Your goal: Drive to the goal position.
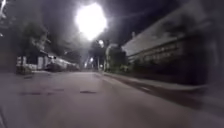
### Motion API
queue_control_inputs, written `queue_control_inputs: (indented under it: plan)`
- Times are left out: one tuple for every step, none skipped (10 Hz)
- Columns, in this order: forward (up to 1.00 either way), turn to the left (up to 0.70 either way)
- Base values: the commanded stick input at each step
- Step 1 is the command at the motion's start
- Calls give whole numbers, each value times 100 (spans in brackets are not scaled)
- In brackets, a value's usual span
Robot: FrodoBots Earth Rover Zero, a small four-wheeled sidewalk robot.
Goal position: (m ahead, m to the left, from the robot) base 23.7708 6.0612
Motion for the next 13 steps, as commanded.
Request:
queue_control_inputs:
  plan:
    - [70, 0]
    - [70, 0]
    - [70, 0]
    - [70, 0]
    - [70, 0]
    - [70, 0]
    - [70, 0]
    - [70, 0]
    - [70, 0]
    - [70, 0]
    - [70, 0]
    - [70, 0]
    - [70, 0]
